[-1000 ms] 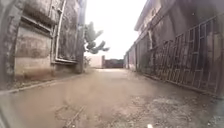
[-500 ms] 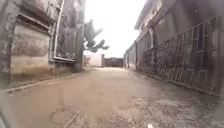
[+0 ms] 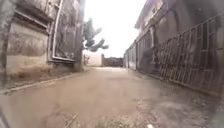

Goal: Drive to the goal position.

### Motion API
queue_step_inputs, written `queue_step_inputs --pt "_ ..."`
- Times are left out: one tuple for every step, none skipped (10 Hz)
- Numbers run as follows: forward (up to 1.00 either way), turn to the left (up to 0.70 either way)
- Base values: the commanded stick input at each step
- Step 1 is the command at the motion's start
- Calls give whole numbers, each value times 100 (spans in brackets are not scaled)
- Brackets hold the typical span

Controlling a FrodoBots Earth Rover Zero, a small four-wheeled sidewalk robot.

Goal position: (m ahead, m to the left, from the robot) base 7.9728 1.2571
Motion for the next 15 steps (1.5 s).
queue_step_inputs --pt "30 0" --pt "30 0" --pt "30 0" --pt "30 0" --pt "30 0" --pt "30 0" --pt "30 0" --pt "30 0" --pt "30 0" --pt "30 0" --pt "30 0" --pt "30 0" --pt "30 0" --pt "30 0" --pt "30 0"
